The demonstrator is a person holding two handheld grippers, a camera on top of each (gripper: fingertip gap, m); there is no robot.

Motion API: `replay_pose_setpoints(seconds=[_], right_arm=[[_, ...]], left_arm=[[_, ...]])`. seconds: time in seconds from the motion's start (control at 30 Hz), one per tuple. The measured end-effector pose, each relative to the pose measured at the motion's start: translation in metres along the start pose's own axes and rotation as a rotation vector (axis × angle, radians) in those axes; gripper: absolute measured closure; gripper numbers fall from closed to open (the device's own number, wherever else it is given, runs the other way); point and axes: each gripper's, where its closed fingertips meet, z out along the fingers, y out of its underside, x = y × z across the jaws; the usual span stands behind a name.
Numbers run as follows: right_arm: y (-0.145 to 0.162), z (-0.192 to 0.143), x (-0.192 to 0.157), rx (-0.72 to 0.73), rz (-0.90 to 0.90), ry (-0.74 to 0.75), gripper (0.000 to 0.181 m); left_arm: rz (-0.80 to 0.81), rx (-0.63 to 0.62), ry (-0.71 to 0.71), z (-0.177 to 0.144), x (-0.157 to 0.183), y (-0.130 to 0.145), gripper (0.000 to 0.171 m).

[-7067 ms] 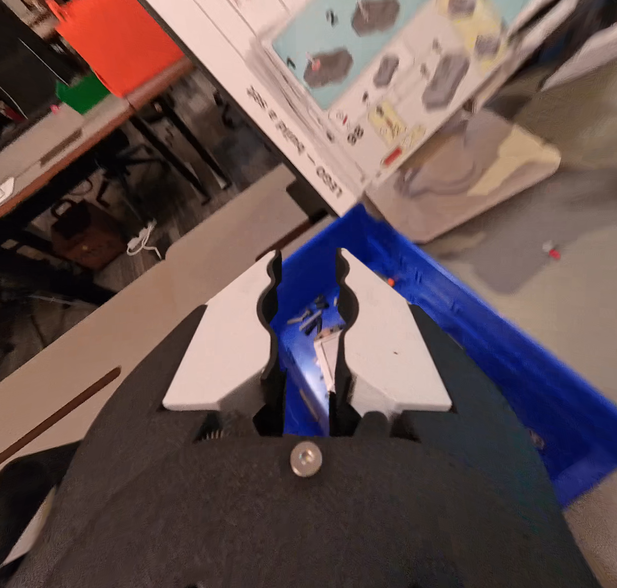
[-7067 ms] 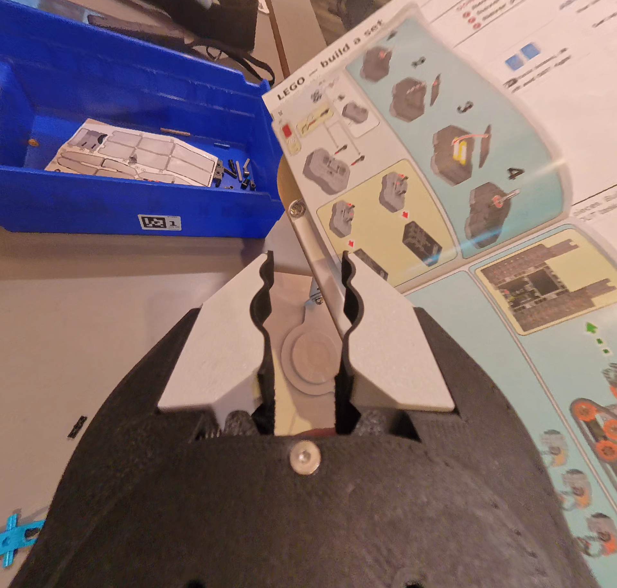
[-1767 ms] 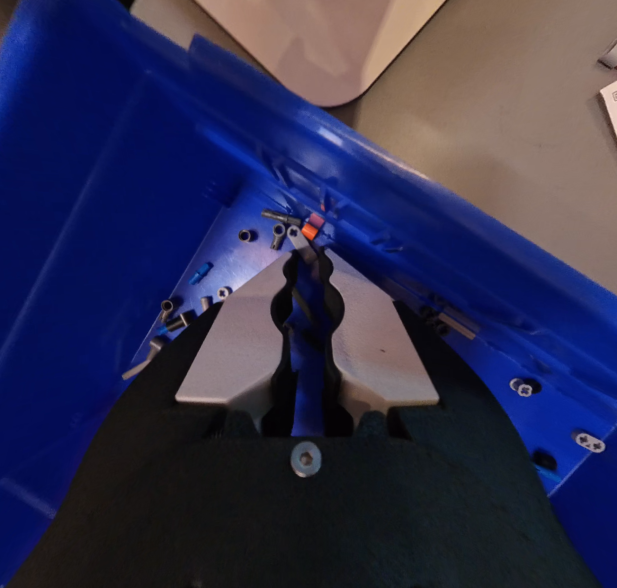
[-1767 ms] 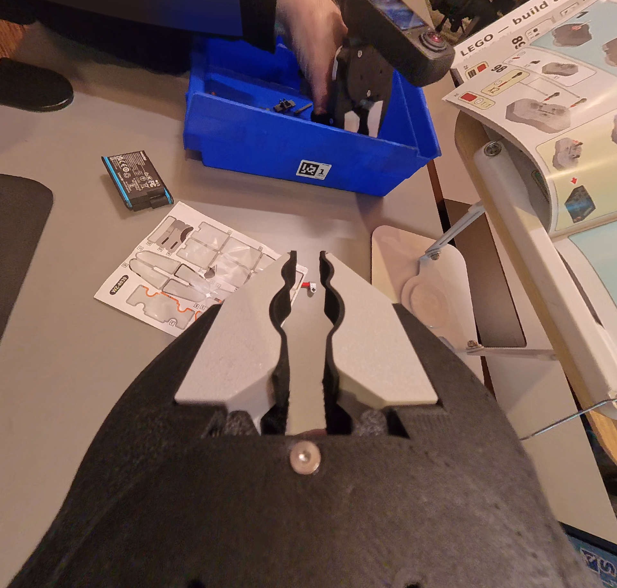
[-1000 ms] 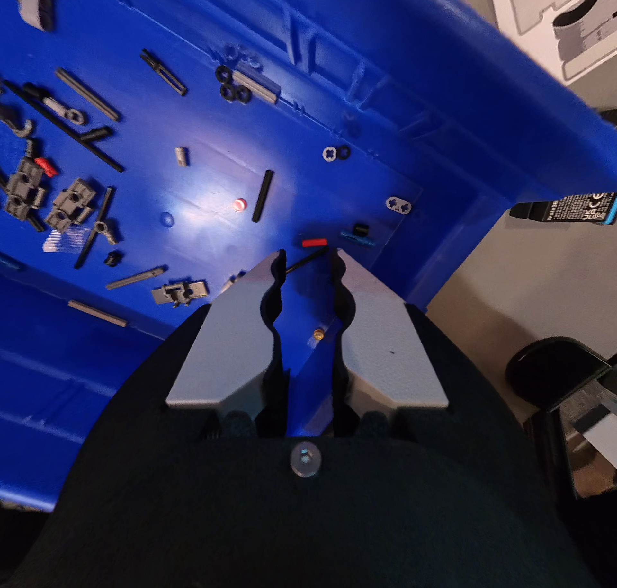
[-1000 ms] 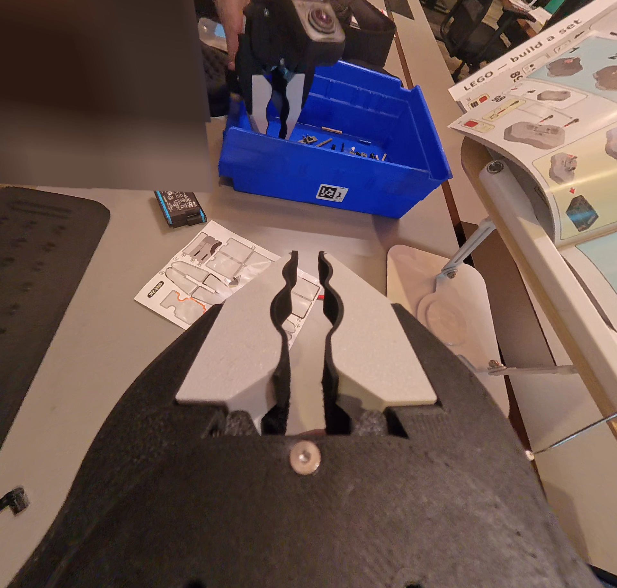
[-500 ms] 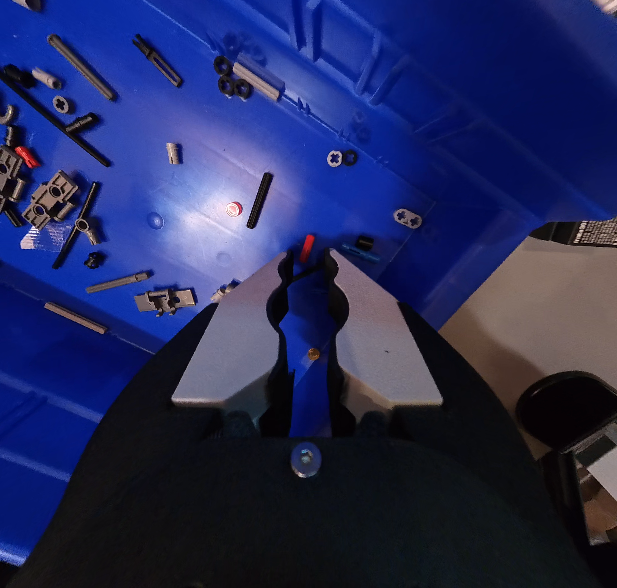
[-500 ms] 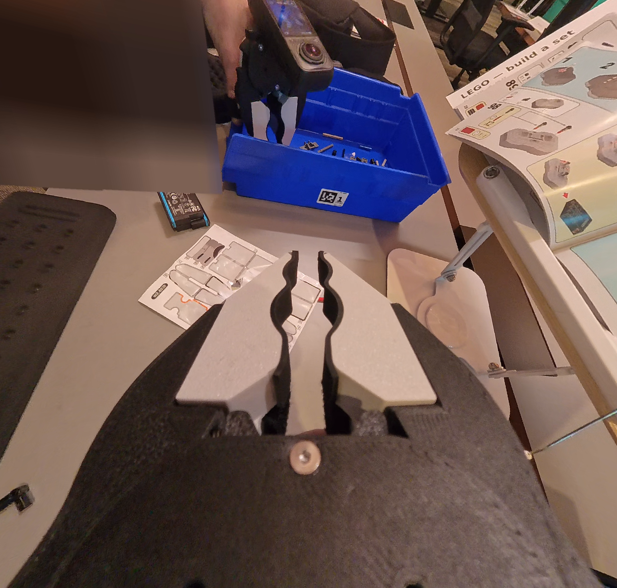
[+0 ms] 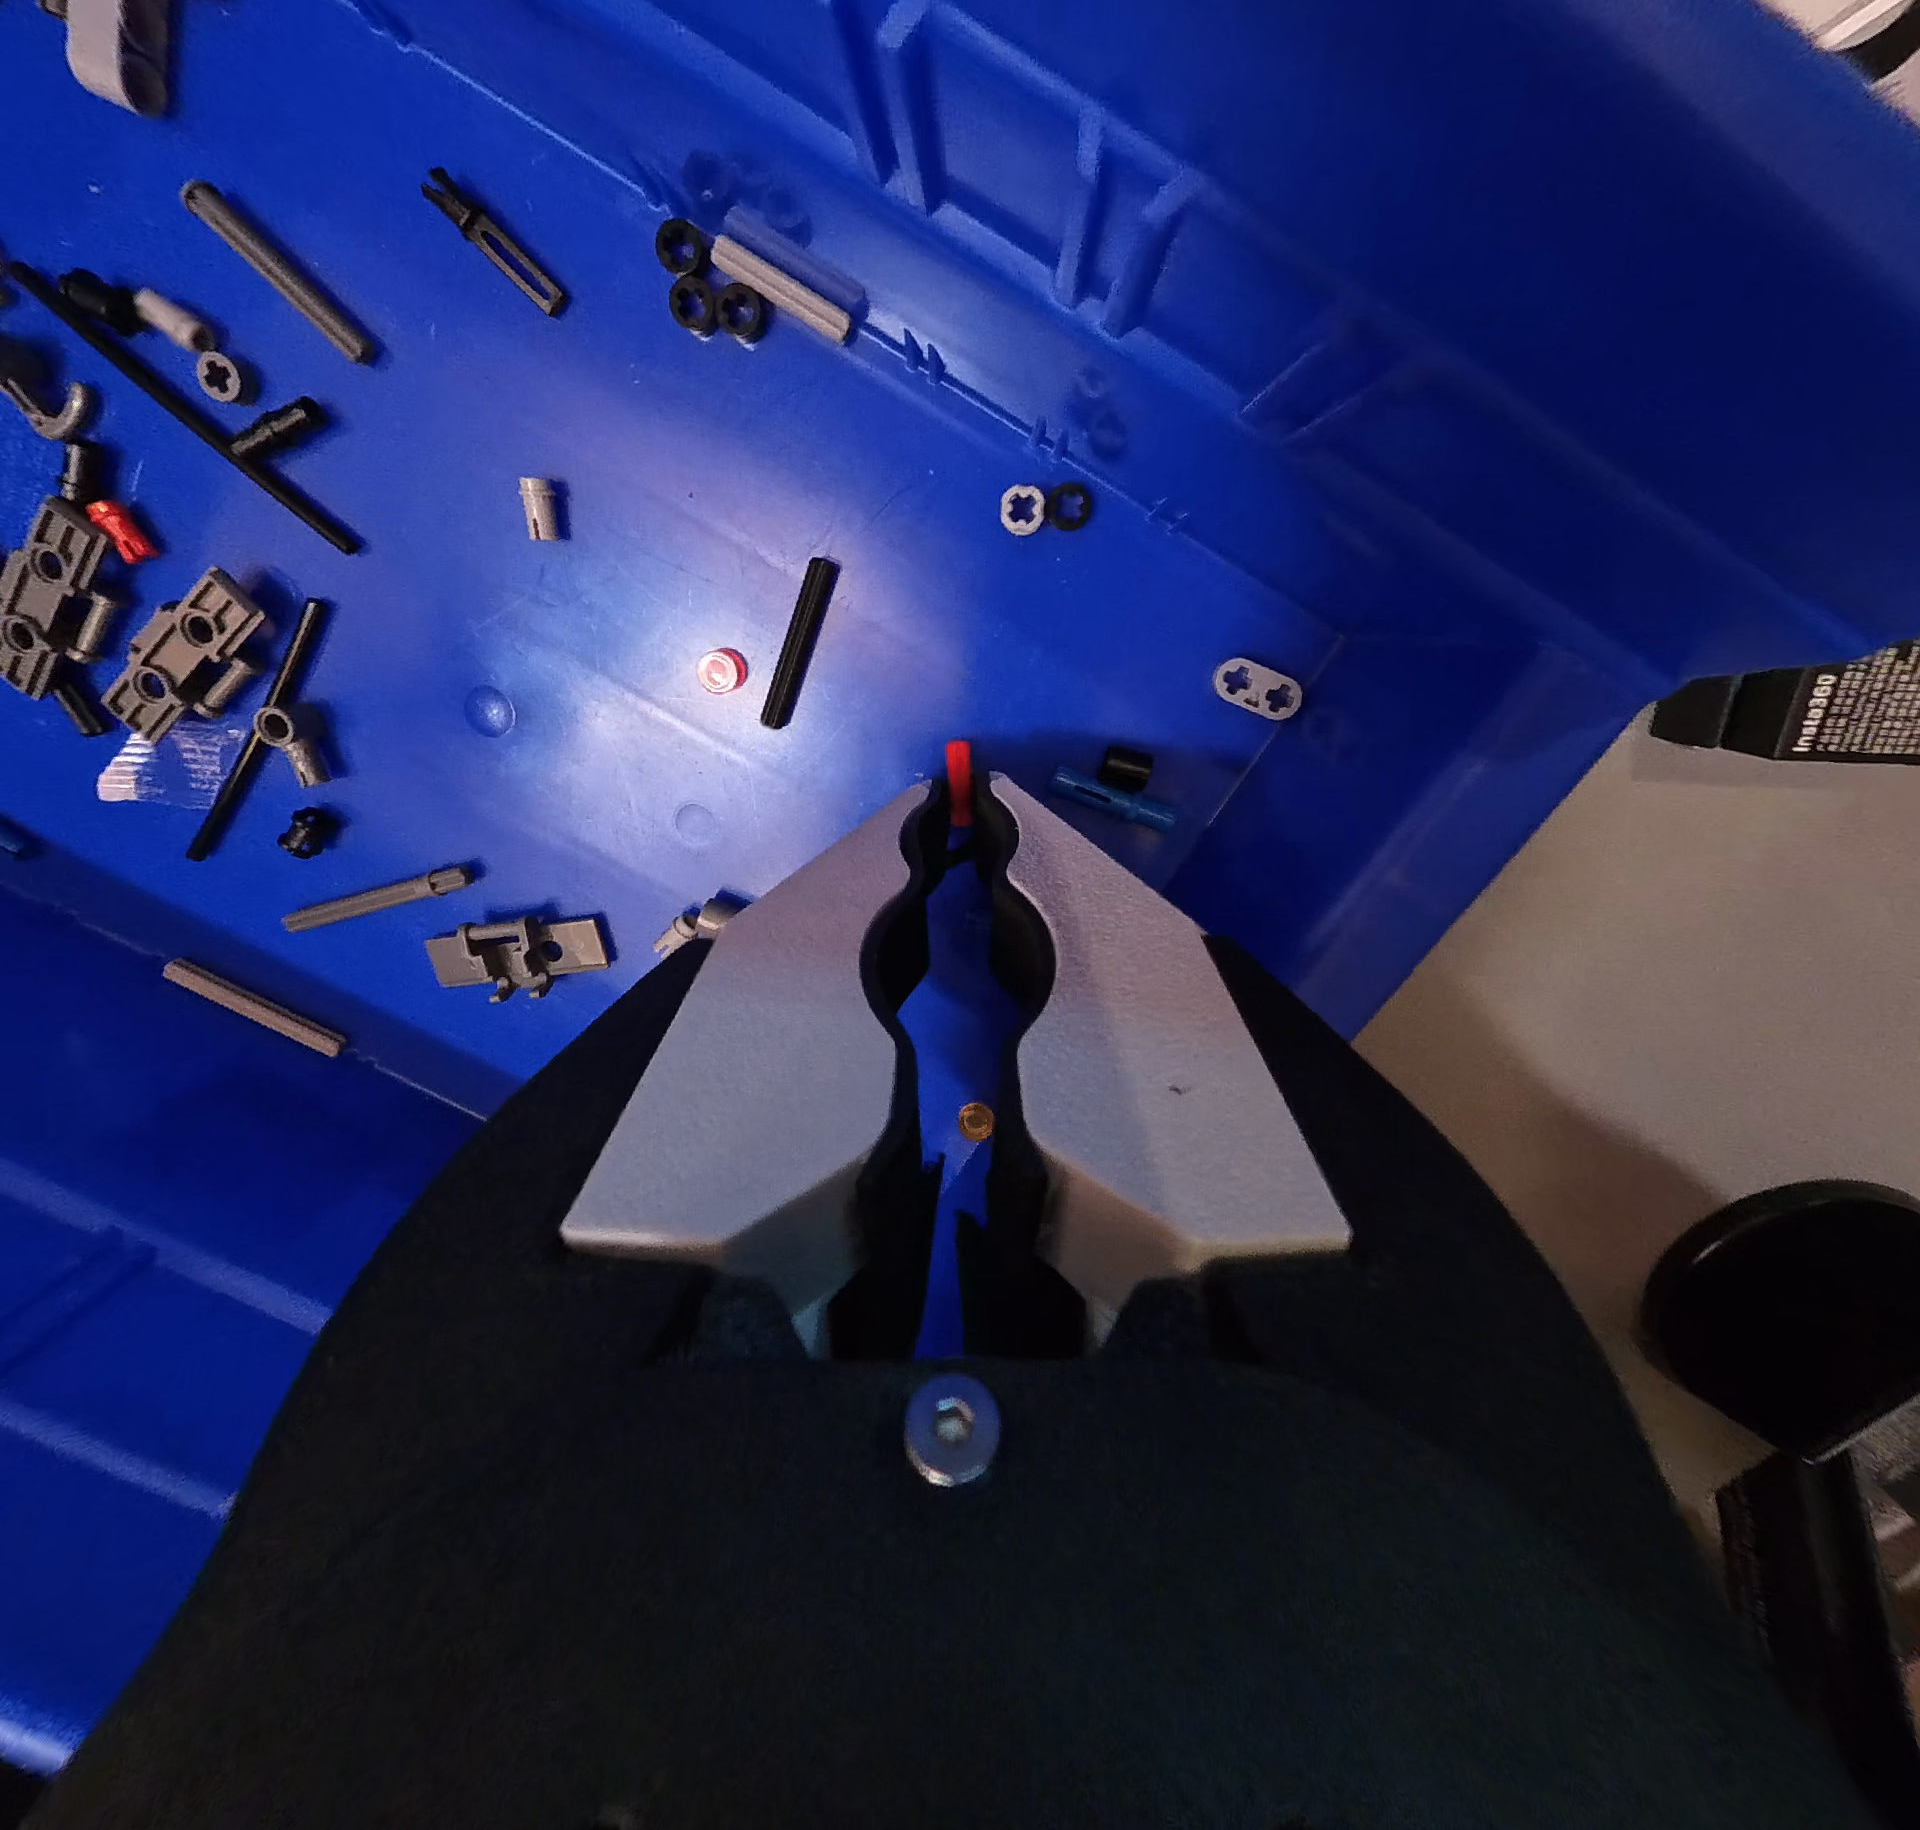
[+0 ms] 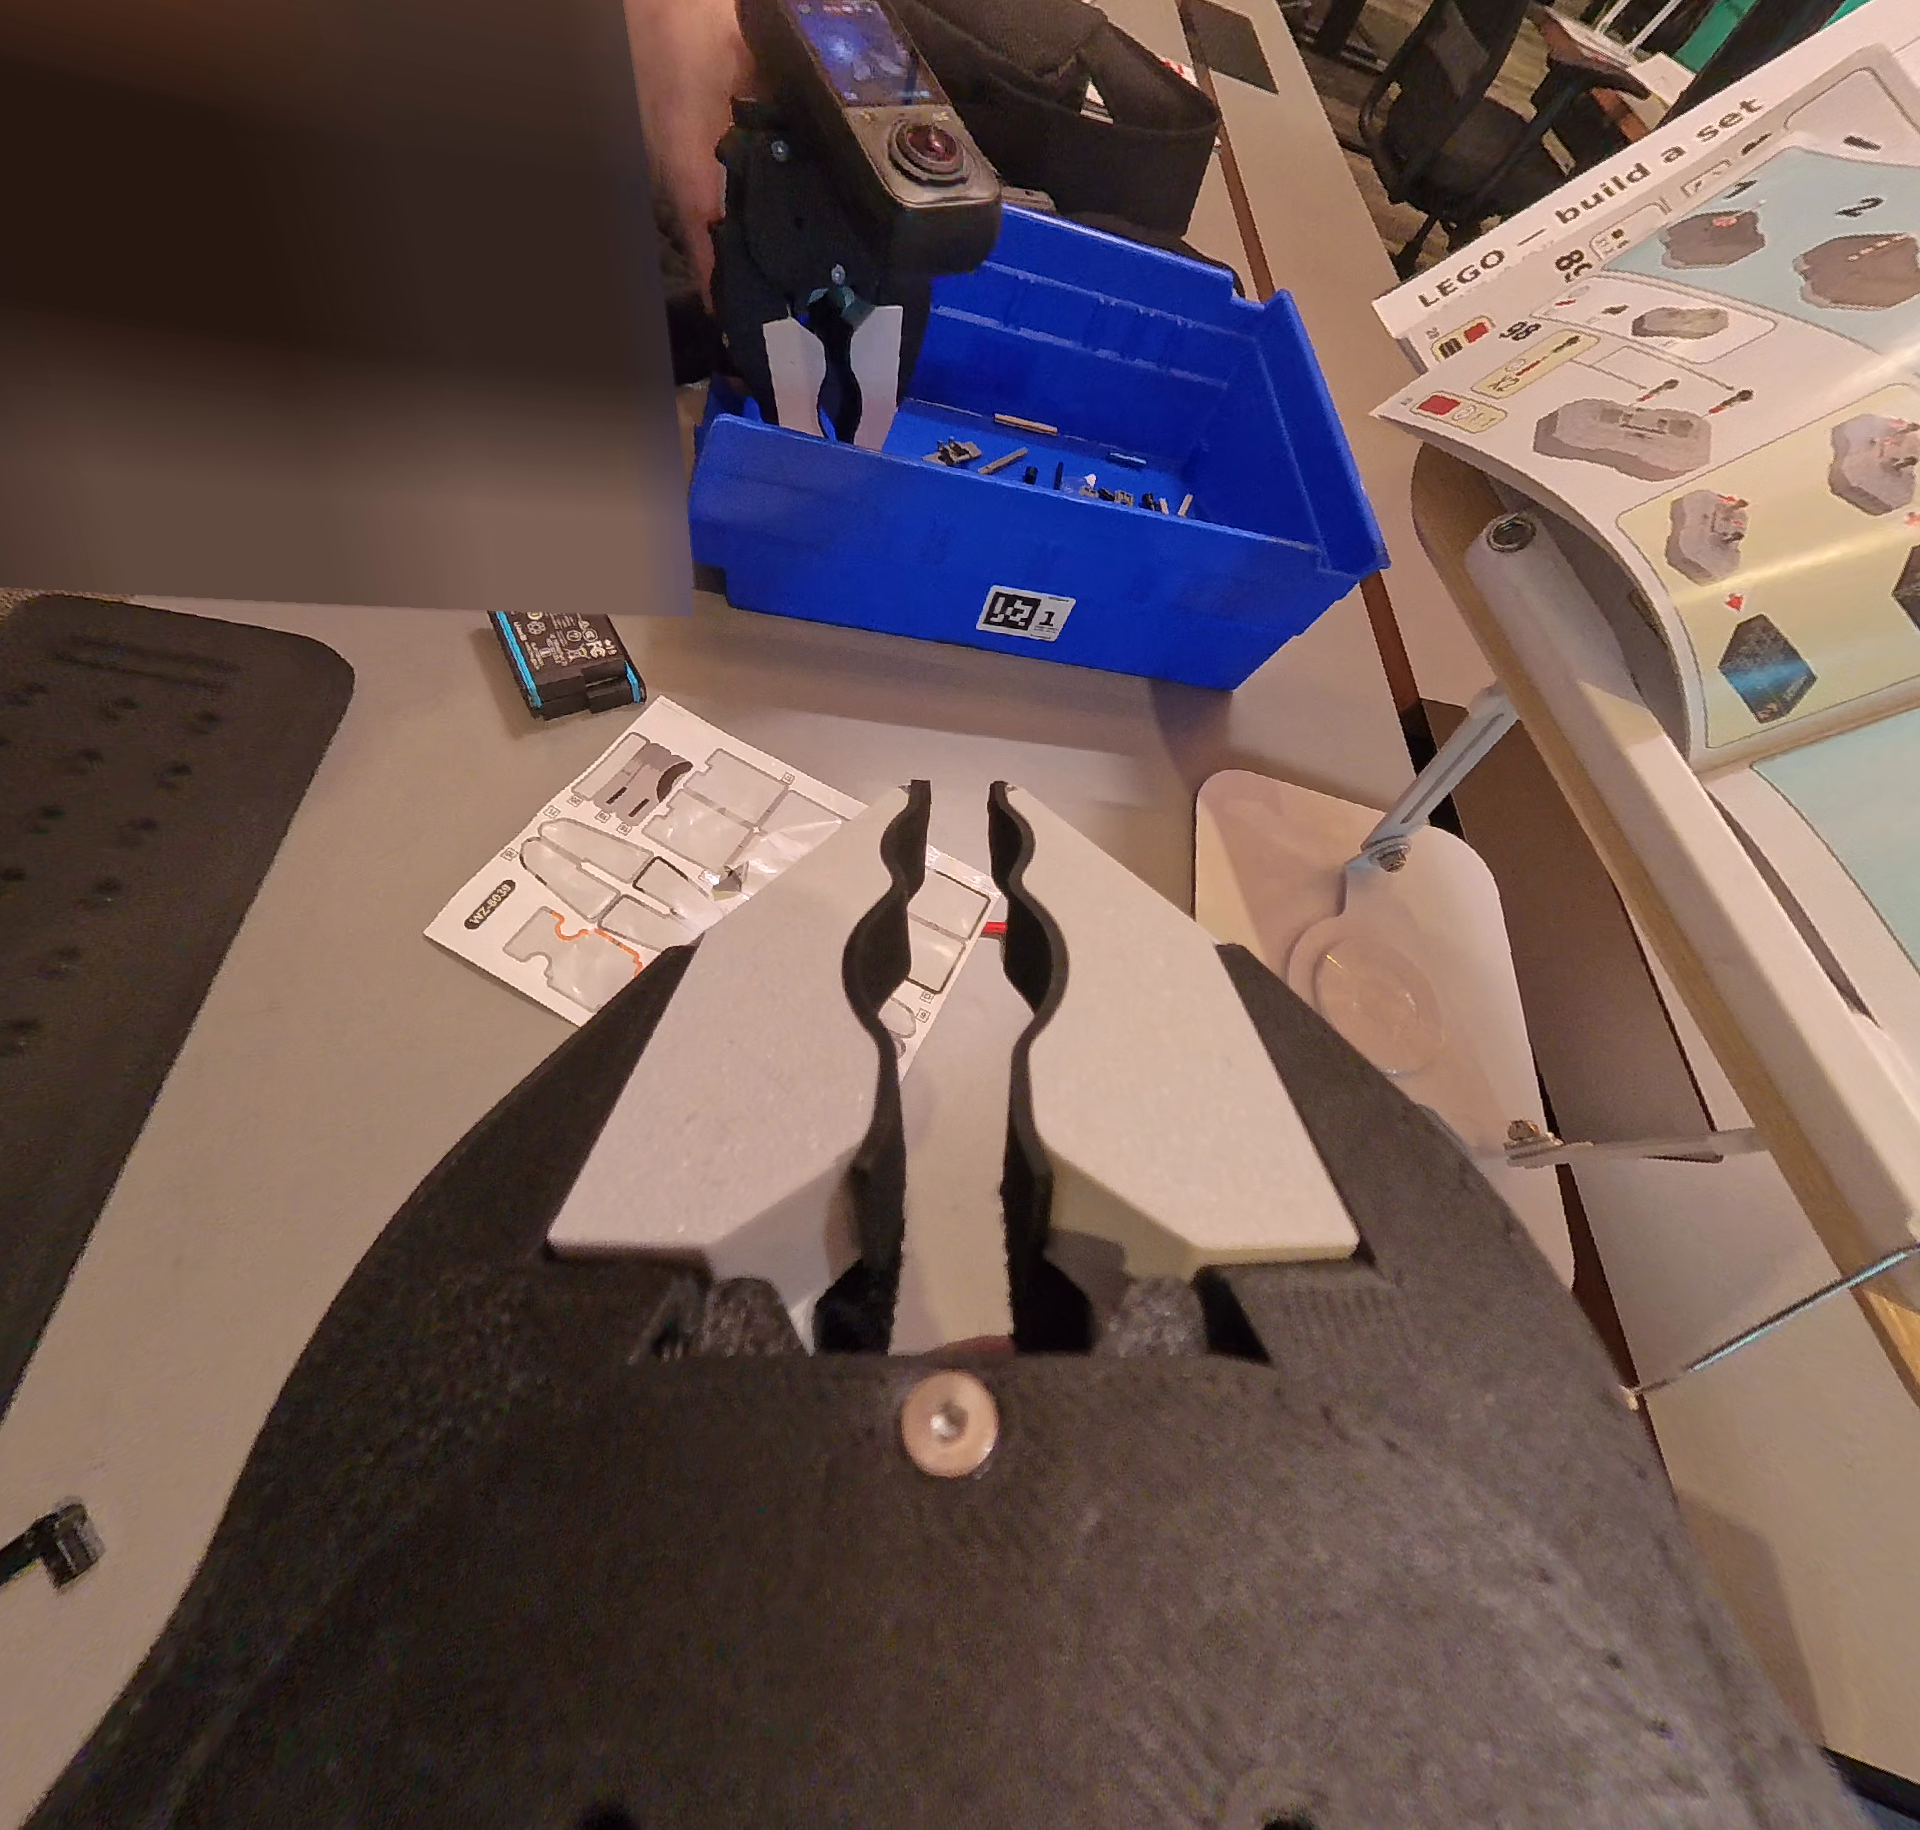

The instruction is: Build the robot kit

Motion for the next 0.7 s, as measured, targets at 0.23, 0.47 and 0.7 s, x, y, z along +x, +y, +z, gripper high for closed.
replay_pose_setpoints(seconds=[0.23,0.47,0.7], right_arm=[[-0.006,-0.008,0.002,0.007,-0.011,0.021,0.172],[-0.015,-0.020,0.003,0.023,-0.028,0.044,0.172],[-0.019,-0.027,0.003,0.020,-0.052,0.060,0.172]], left_arm=[[0.010,0.240,-0.170,-0.080,-0.002,-0.048,0.169],[0.214,0.378,-0.062,-0.093,0.098,-0.152,0.170],[0.288,0.195,0.081,0.003,0.165,-0.181,0.170]])
